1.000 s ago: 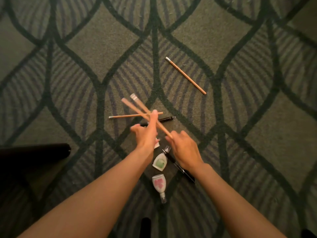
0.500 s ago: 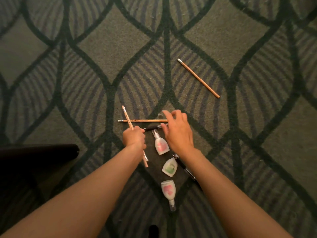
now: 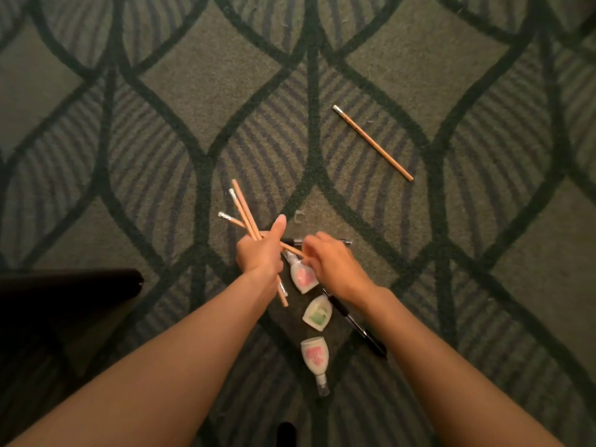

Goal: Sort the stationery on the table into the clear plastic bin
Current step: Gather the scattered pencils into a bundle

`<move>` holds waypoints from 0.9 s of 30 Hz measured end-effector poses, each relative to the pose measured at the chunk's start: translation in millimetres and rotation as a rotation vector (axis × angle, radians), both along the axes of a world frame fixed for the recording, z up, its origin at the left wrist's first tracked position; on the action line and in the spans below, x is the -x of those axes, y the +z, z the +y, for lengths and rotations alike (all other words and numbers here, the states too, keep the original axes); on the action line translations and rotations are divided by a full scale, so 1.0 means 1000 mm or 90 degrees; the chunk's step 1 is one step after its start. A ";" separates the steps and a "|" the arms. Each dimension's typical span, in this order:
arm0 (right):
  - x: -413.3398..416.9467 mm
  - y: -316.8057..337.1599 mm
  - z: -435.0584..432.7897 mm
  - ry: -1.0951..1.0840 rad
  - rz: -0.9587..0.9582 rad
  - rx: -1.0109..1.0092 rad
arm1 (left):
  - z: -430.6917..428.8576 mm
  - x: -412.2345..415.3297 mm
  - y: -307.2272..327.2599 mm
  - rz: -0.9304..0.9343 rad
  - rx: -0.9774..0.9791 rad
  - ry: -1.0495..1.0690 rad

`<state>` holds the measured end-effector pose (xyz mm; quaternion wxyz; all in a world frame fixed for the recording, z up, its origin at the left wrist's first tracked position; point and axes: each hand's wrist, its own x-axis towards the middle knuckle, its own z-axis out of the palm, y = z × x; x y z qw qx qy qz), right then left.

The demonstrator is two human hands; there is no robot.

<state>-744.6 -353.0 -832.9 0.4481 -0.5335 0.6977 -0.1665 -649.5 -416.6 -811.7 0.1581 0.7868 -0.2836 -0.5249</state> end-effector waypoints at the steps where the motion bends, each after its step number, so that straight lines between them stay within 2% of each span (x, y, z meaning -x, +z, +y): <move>1: 0.003 0.001 0.005 0.026 -0.027 -0.016 | 0.001 0.003 -0.001 -0.025 0.003 -0.012; 4: 0.016 0.004 0.017 -0.037 -0.031 -0.056 | 0.001 0.008 -0.003 -0.097 -0.005 -0.037; 6: 0.028 0.005 0.024 -0.096 0.099 -0.073 | 0.000 0.007 -0.005 -0.112 -0.008 -0.051; 8: 0.036 0.005 0.028 -0.045 0.228 -0.138 | 0.000 0.009 -0.009 -0.094 -0.009 -0.068; 11: 0.030 0.002 0.030 0.054 0.263 -0.205 | 0.001 0.017 -0.012 -0.024 -0.017 -0.058; 13: 0.027 0.002 0.028 0.043 0.231 -0.216 | 0.004 0.021 -0.012 -0.004 -0.012 -0.067; 16: 0.034 0.005 0.018 -0.035 0.089 -0.208 | 0.007 0.022 -0.011 0.000 0.016 -0.114; 20: 0.051 0.006 -0.009 -0.217 -0.006 -0.115 | 0.004 0.028 -0.012 0.056 0.006 -0.138; 24: 0.060 0.000 -0.036 -0.411 -0.219 -0.076 | 0.000 0.047 -0.012 0.110 -0.025 -0.234; 27: 0.069 0.000 -0.052 -0.479 -0.300 -0.051 | -0.005 0.053 -0.016 0.053 0.016 -0.307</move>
